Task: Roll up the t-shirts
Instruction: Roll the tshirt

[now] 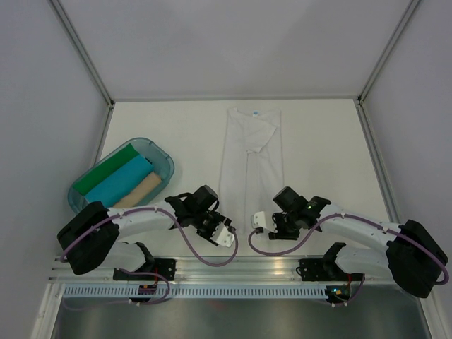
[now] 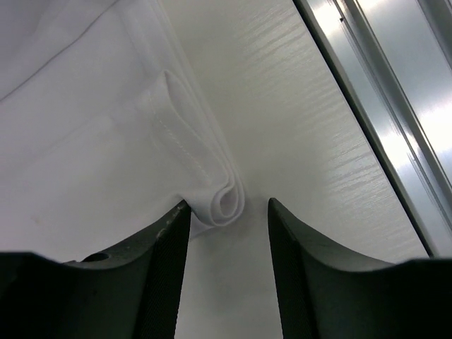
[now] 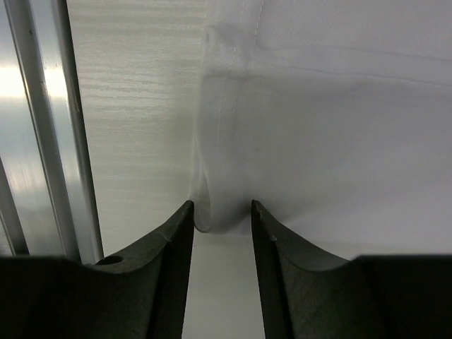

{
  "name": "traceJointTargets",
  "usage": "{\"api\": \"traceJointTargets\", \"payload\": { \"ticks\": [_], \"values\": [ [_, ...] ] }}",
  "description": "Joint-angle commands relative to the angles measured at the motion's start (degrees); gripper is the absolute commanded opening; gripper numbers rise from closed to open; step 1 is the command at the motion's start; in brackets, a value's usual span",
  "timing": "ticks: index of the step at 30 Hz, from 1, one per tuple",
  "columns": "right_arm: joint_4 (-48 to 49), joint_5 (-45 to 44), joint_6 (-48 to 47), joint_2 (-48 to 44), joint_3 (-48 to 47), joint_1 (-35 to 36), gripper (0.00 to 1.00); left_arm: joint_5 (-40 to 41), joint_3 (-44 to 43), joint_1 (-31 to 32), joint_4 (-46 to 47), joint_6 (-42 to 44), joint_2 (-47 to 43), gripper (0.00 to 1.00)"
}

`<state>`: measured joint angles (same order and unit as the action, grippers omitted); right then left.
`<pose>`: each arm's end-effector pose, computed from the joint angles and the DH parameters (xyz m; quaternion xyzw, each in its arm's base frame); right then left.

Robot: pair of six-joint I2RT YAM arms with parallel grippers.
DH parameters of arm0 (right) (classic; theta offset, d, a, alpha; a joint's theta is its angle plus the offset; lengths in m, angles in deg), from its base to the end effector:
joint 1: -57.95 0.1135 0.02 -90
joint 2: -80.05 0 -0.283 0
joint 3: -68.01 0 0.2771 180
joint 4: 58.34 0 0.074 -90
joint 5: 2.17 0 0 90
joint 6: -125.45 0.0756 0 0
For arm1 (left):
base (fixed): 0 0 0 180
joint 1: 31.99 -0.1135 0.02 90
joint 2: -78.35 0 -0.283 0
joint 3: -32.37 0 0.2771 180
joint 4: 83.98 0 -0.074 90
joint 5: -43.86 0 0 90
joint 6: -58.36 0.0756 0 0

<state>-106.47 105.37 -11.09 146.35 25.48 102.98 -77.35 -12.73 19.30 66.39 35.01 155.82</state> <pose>0.1289 0.1613 0.1221 -0.7163 0.6634 0.1485 0.1574 0.1306 -0.2256 0.1190 0.8343 0.4260 -0.2275 0.2658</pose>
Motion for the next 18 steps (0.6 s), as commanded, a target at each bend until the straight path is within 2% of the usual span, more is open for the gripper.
{"api": "traceJointTargets", "payload": {
  "ticks": [1,2,3,6,8,9,13,18],
  "values": [
    [0.72,0.12,-1.44,-1.44,1.02,0.49,0.41,3.60,0.60,1.01,0.60,1.11,0.49,0.52],
    [0.90,0.30,-1.53,-1.44,1.02,0.67,0.37,3.69,0.78,1.27,0.69,1.02,0.40,0.43],
    [1.25,0.21,-1.44,-1.53,1.28,0.84,0.23,3.78,0.78,1.45,0.69,0.85,0.40,0.40],
    [2.39,-0.31,-1.27,-1.62,1.54,1.11,0.07,4.30,-0.27,1.45,0.60,-1.51,1.10,0.24],
    [2.13,-0.49,-0.74,-1.97,0.85,1.11,0.01,5.18,-1.67,1.36,0.78,-3.71,1.89,0.08],
    [1.96,-0.49,-0.74,-2.05,0.67,1.02,0.00,6.06,-2.11,1.45,0.69,-5.81,1.89,0.04],
    [-0.24,0.47,-1.79,-2.23,0.14,1.02,0.00,7.64,-2.82,1.45,0.69,-10.22,0.93,0.02],
    [-3.67,3.99,-3.64,-0.48,-4.34,-1.17,0.00,6.86,-6.50,-0.57,-0.89,-21.20,1.10,0.02]
  ]
}}
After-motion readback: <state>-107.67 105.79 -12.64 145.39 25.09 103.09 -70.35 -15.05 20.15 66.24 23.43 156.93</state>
